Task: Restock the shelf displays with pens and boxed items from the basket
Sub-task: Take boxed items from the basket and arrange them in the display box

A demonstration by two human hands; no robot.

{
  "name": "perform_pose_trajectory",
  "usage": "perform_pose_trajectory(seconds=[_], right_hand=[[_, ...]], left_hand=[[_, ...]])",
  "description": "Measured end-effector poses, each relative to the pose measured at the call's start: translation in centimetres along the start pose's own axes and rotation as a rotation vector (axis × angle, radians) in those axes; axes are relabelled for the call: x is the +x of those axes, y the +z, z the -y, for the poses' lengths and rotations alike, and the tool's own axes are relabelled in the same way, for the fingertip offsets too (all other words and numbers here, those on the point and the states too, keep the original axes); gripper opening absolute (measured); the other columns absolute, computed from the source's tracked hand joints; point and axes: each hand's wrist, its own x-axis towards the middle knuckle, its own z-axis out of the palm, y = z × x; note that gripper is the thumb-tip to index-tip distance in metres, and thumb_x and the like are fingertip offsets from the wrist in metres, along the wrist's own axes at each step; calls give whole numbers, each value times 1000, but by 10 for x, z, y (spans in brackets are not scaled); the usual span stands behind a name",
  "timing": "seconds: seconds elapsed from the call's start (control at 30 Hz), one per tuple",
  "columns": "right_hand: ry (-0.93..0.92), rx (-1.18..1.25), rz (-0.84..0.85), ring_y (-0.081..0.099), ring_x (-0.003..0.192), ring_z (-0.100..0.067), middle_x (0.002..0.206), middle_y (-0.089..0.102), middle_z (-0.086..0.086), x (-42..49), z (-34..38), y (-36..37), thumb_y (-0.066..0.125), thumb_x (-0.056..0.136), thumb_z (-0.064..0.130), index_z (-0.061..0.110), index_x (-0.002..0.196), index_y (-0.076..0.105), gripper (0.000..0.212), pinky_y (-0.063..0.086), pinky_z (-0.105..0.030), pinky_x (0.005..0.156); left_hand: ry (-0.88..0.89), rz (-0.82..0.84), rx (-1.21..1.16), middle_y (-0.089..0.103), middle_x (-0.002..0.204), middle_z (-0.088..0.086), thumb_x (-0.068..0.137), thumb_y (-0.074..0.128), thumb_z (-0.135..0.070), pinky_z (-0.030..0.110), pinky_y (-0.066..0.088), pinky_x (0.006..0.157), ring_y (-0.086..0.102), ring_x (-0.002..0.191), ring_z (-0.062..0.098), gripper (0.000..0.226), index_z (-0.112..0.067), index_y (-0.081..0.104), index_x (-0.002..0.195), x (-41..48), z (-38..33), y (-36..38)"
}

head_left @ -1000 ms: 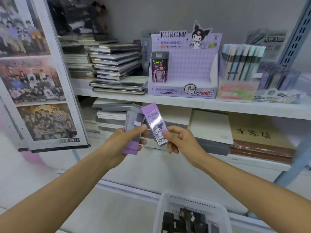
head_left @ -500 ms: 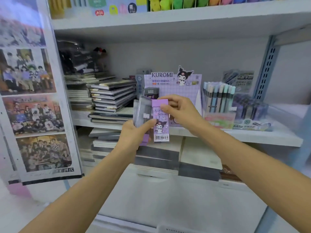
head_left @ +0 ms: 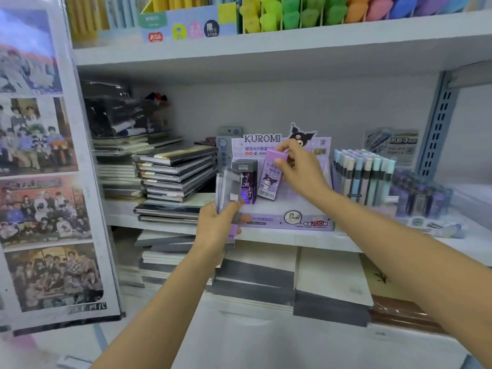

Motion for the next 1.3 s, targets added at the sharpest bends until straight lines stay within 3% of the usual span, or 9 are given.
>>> perform_pose_trajectory(seconds=[0.23,0.5,0.63,0.87,1.03,1.17,1.3], right_hand=[[-91,-36,61,66,82,-24,90,69,-10,15,-5,-3,61,94,13,16,108,55,16,56,-48,76],[-109,-106,197,65,84,-29,85,66,-14,22,-4,-8,62,93,14,16,105,56,13,54,-45,82],[-142,-143,139,59,75,-19,84,63,-5,19,2,-1,63,92,13,12,109,60,17,52,-33,78],[-78,-153,90,48,65,3,80,56,3,21,-5,-4,65,91,11,10,105,61,15,33,-12,61],[-146,-175,131,50,65,1,80,58,1,19,3,2,66,90,12,13,107,62,18,38,-22,69],[-146,-223,112,47,60,-2,66,51,7,16,1,5,66,89,10,14,115,53,29,37,-22,60],[-183,-236,64,53,83,-13,96,54,5,16,-2,8,70,86,11,15,100,59,18,45,-28,76]], left_hand=[[43,6,55,76,89,3,94,57,-16,31,53,63,71,70,13,13,-18,68,88,4,-2,1],[33,18,60,76,87,2,95,55,-15,22,54,57,69,65,9,13,-12,68,96,6,-3,0],[17,23,95,76,88,4,94,57,-16,26,55,60,70,71,14,14,-11,70,91,6,-4,-1],[-16,39,98,76,89,7,93,58,-18,32,55,68,69,73,17,15,-11,71,91,7,-4,-3],[-18,37,104,76,87,9,93,59,-19,38,55,75,70,76,20,17,-12,72,85,8,-4,-3],[-7,40,95,76,86,11,93,59,-19,42,55,78,70,74,21,18,-14,72,82,7,-4,-3],[-4,53,96,75,88,12,94,58,-19,41,55,77,69,74,22,17,-13,71,84,7,-4,-3]])
